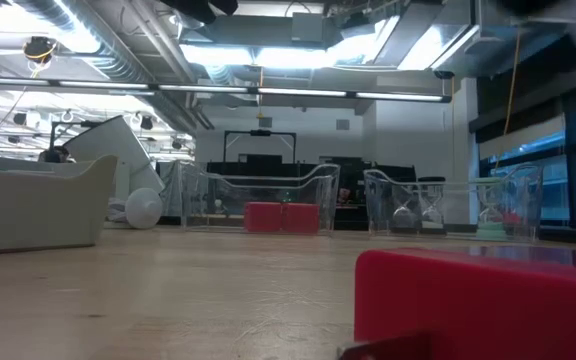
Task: Pick & Place Office items
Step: Put the blue charger adapter into the left transparent bin
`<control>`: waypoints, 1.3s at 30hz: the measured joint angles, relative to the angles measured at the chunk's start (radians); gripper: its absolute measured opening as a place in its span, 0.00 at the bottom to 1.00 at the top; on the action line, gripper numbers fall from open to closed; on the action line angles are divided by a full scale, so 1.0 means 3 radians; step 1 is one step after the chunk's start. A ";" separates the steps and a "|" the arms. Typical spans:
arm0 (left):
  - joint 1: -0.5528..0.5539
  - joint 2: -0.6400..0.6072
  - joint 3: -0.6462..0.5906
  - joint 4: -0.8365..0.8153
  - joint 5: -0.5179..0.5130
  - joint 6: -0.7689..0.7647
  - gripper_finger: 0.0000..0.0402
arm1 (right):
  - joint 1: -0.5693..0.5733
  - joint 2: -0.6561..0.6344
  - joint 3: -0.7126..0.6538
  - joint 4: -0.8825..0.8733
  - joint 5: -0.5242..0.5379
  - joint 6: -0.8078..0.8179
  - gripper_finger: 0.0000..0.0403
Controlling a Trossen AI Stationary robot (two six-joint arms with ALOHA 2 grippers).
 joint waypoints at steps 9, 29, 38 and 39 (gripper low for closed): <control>0.0033 0.0000 0.0000 0.1295 0.0115 0.0991 0.47 | 0.0138 -0.0519 0.0389 -0.0742 0.1287 0.0572 0.54; 0.0842 0.0000 0.0000 0.3461 0.1616 0.1246 0.64 | 0.0002 -0.0622 0.0389 -0.1207 0.2376 -0.0270 0.55; 0.1073 0.0000 0.0000 0.3465 0.2277 0.0724 0.63 | -0.0066 -0.0621 0.0389 -0.1202 0.2538 -0.0496 0.55; 0.1087 0.0000 0.0000 0.3466 0.2336 0.0681 0.62 | -0.0067 -0.0620 0.0389 -0.1200 0.2546 -0.0512 0.55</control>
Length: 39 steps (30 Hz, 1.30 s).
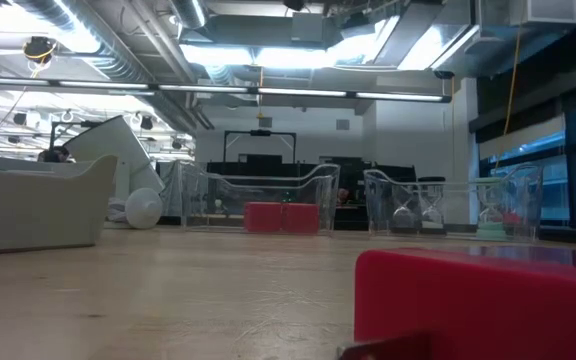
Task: Pick & Place Office items
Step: Put the blue charger adapter into the left transparent bin
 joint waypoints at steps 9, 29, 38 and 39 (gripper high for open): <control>0.0051 0.0000 0.0000 -0.0004 0.0131 -0.0131 0.42 | 0.0002 0.0000 -0.0001 0.0001 -0.0031 -0.0002 0.55; 0.0116 0.0003 0.0000 -0.0138 0.0361 0.0075 0.31 | -0.0011 -0.0333 -0.0001 -0.0111 -0.1297 0.0837 0.85; 0.0634 -0.0005 0.0000 -0.1016 0.0092 0.0373 0.30 | 0.0034 -0.0785 -0.0001 -0.0585 -0.1074 0.1626 0.84; 0.0735 -0.0005 0.0001 -0.1144 0.0047 0.0387 0.30 | 0.0037 -0.0793 -0.0001 -0.0606 -0.1053 0.1648 0.84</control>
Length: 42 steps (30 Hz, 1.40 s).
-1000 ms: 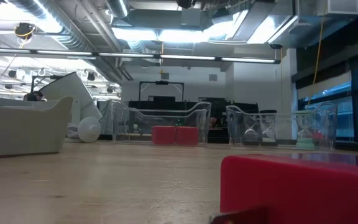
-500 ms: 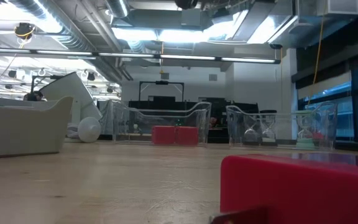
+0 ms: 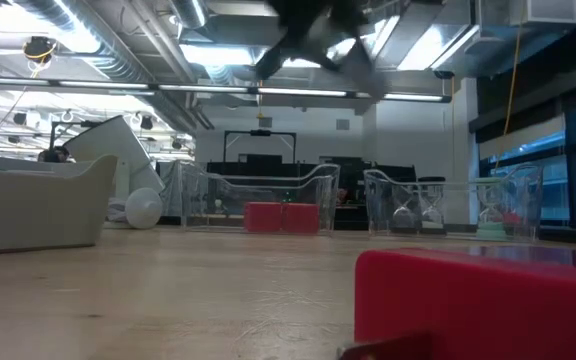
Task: Pick & Place Office items
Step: Put the blue charger adapter into the left transparent bin
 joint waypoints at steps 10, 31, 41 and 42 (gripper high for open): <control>0.1011 0.0006 0.0001 -0.1035 -0.0304 0.0246 0.30 | 0.0004 0.0021 0.0000 -0.0184 0.0024 -0.0084 0.82; 0.1755 0.0190 -0.0264 -0.1785 0.0369 0.0543 0.30 | -0.0045 0.0021 -0.0001 -0.0196 0.0346 -0.0124 0.82; 0.1977 0.0206 -0.0436 -0.1726 0.0533 0.0738 0.31 | -0.0100 0.0022 -0.0001 -0.0192 0.0359 -0.0180 0.82; 0.1991 0.0206 -0.0436 -0.1726 0.0569 0.0783 0.31 | -0.0104 0.0021 -0.0001 -0.0192 0.0360 -0.0199 0.82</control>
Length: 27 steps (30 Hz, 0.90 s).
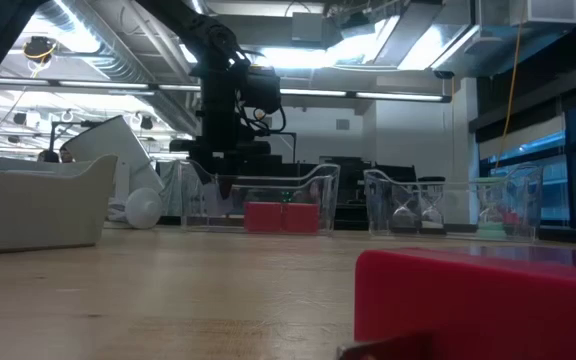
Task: Pick & Place Office items
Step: Put the blue charger adapter into the left transparent bin, then put the red charger adapter into the left transparent bin
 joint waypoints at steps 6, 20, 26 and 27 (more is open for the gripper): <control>0.0021 0.0000 0.0000 0.0024 0.0061 0.0101 0.35 | 0.0000 0.0000 0.0000 0.0000 -0.0001 -0.0046 0.82; 0.0052 -0.0006 0.0000 0.0126 0.0067 0.0227 0.38 | 0.0000 0.0000 0.0000 -0.0001 -0.0013 -0.0120 0.82; 0.0076 -0.0021 0.0246 -0.0014 0.0105 0.0401 0.44 | -0.0001 0.0000 0.0000 -0.0001 -0.0067 -0.0117 0.82; 0.0070 -0.0022 0.0322 -0.0059 0.0104 0.0431 0.45 | -0.0001 0.0001 0.0000 -0.0001 -0.0084 -0.0118 0.82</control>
